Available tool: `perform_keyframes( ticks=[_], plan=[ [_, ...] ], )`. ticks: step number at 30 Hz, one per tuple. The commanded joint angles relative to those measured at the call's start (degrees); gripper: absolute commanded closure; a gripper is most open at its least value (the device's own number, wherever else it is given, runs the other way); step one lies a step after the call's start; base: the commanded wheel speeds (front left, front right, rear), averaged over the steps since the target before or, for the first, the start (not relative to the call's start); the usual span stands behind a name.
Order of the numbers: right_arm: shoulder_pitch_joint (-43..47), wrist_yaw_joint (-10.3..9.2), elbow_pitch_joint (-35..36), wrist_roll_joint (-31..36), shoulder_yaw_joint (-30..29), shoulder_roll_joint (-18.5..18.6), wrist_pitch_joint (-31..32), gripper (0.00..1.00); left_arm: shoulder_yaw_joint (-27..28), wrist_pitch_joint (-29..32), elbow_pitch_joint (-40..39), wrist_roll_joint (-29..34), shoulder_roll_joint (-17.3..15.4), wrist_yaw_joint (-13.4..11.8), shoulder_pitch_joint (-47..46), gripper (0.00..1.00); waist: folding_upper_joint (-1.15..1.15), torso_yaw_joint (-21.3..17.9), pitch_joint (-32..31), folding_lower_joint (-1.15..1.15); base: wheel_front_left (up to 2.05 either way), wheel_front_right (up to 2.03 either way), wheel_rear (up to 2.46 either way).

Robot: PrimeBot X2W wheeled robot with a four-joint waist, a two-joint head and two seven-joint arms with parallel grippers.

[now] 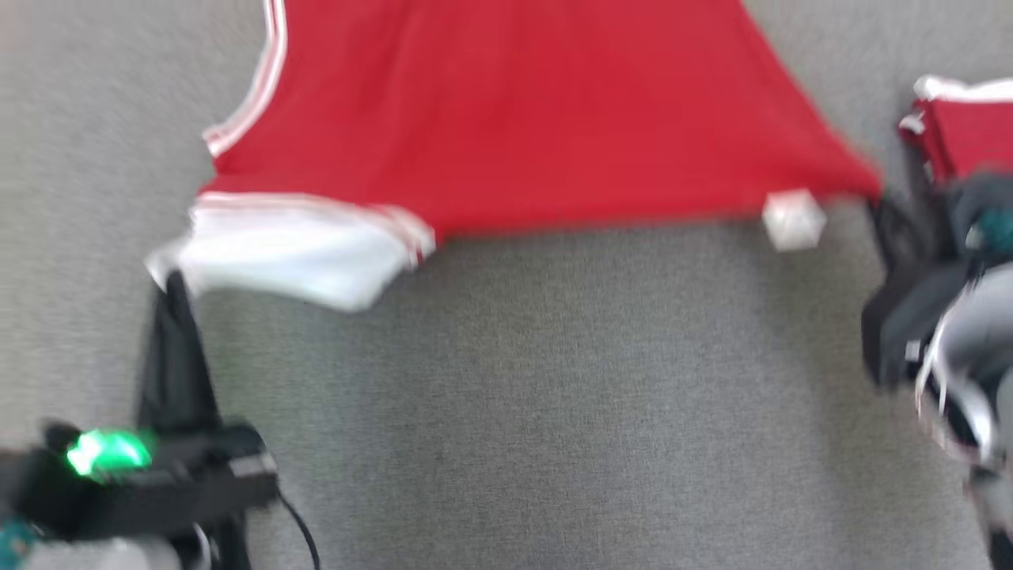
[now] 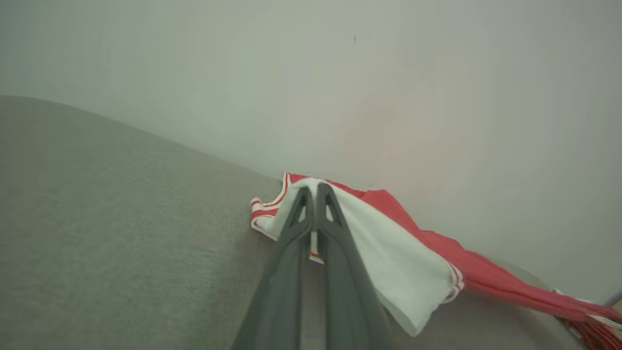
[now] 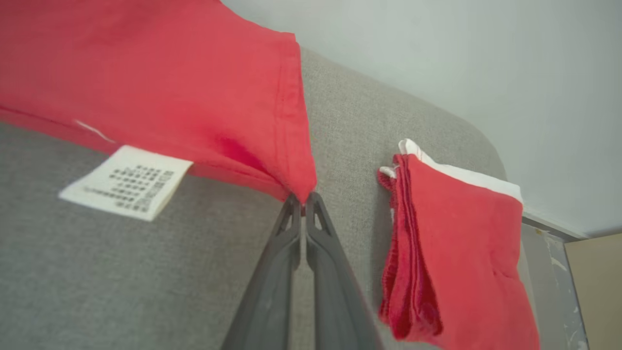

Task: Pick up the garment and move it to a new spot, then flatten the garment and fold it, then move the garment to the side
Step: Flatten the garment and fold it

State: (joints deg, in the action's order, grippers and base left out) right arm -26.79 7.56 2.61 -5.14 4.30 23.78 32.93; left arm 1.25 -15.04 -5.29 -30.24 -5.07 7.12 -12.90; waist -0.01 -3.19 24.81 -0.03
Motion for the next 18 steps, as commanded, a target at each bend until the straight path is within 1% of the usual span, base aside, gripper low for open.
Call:
perform_keyframes(
  ticks=[1,3,5,7,8,11,15,18],
  plan=[
    [3.7,-0.16,2.2,-0.9,-0.7,-0.4,2.4,1.0,-0.3,-0.2,0.8,-0.2,0.7,0.2,2.9,1.0,0.01,1.7,-6.5,0.03,0.0,0.0,0.0],
    [7.7,-0.17,4.7,-1.4,-1.2,-0.3,5.7,1.0,-0.4,-0.2,2.1,-2.0,1.3,0.3,6.1,1.0,0.01,2.1,-8.2,0.03,0.0,0.0,0.0],
    [9.4,-0.16,5.8,-1.7,-1.6,-0.5,7.0,1.0,-0.8,-0.2,2.8,-3.2,1.6,0.3,7.5,1.0,0.01,2.4,-9.0,0.03,0.0,0.0,0.0],
    [12.8,-0.16,7.2,-2.3,-2.0,-1.0,9.3,1.0,-2.2,-0.2,4.4,-4.6,1.9,0.3,9.7,1.0,0.01,3.1,-10.5,0.03,0.0,0.0,0.0],
    [15.8,-0.16,8.2,-2.7,-2.7,-1.3,11.4,1.0,-3.6,0.1,6.1,-5.6,2.0,0.3,11.6,1.0,0.01,3.8,-11.7,0.03,0.0,0.0,0.0],
    [19.1,-0.16,9.5,-3.9,-3.2,-2.2,13.8,1.0,-4.7,0.7,8.0,-6.8,2.0,0.1,13.5,1.0,0.01,4.5,-12.8,0.03,0.0,0.0,0.0],
    [23.0,-0.16,11.9,-4.2,-3.9,-3.5,17.4,1.0,-6.0,3.3,9.2,-7.9,2.0,-0.1,16.2,1.0,0.01,5.4,-13.8,0.03,0.0,0.0,0.0],
    [25.5,-0.16,13.2,-4.3,-5.7,-4.5,19.4,1.0,-6.7,7.3,9.5,-11.4,2.0,-0.1,18.9,1.0,0.01,6.0,-14.1,0.03,0.0,0.0,0.0]
  ],
)
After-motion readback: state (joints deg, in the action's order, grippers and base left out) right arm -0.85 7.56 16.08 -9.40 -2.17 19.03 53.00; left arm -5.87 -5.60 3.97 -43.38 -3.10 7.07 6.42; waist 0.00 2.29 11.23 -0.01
